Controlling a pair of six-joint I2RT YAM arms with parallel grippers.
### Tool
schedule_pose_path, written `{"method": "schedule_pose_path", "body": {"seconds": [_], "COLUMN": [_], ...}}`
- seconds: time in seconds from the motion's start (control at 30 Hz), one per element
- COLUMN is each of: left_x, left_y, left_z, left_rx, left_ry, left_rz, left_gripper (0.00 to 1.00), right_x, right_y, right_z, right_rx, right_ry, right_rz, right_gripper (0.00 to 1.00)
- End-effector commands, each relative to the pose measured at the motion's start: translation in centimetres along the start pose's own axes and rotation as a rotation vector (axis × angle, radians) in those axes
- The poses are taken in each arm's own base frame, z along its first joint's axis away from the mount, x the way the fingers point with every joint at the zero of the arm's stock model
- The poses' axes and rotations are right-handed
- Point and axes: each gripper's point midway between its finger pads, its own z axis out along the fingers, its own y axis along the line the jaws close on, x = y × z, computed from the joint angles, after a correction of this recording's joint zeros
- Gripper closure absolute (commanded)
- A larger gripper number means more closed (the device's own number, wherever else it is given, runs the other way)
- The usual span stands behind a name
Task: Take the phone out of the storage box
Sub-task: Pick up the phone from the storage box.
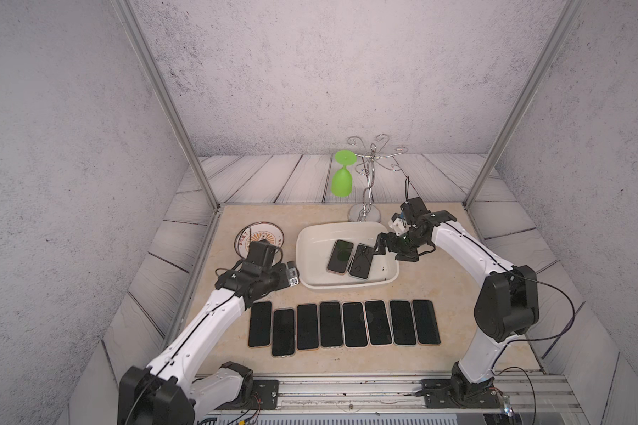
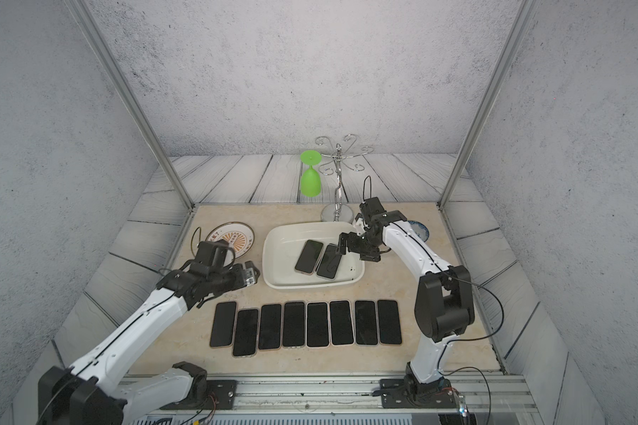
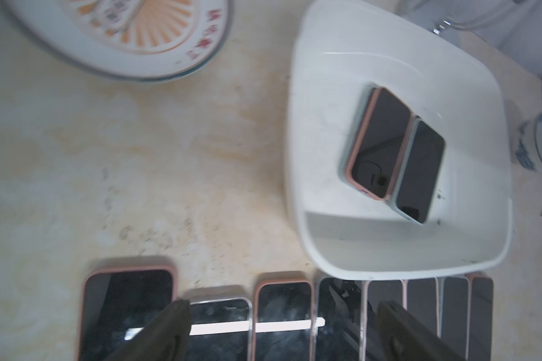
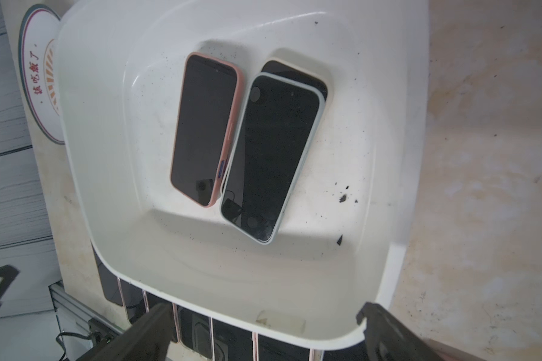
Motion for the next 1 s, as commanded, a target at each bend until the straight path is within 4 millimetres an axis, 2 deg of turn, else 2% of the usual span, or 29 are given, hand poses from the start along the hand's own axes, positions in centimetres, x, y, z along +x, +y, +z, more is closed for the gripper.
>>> {"method": "schedule_pose_path", "body": {"seconds": [0.0, 0.13, 0.33, 0.43, 0.6, 0.97], "left_x": [-1.8, -2.8, -3.6, -3.8, -3.5, -0.7], "left_y": [-5.9, -9.9, -11.7, -11.3, -10.9, -8.9], "left_z": [1.9, 6.8, 13.4, 15.9, 18.7, 23.6], "left_rx": [0.083, 0.078, 0.049, 0.003, -0.032, -0.111], "left_ry": [0.067, 0.198, 0.265, 0.286, 0.313, 0.385], "left_rz": [0.224, 0.351, 0.413, 0.439, 0.457, 0.452], "left_gripper": [0.02, 0.02, 0.02, 0.02, 0.02, 0.02], "right_x": [-1.3, -2.2, -2.3, -2.2, -1.9, -1.1], "right_y": [-0.2, -2.1, -3.2, -3.2, -3.1, -3.4], "right_z": [-2.0, -3.5, -3.2, -2.8, -2.5, -1.1], "right_rx": [0.013, 0.040, 0.019, 0.007, -0.008, -0.025], "right_ry": [-0.069, -0.114, -0.118, -0.102, -0.092, -0.039], "right_rz": [0.024, 0.065, 0.087, 0.083, 0.065, 0.052], "right_gripper": [0.01, 0.01, 0.01, 0.01, 0.01, 0.01]}}
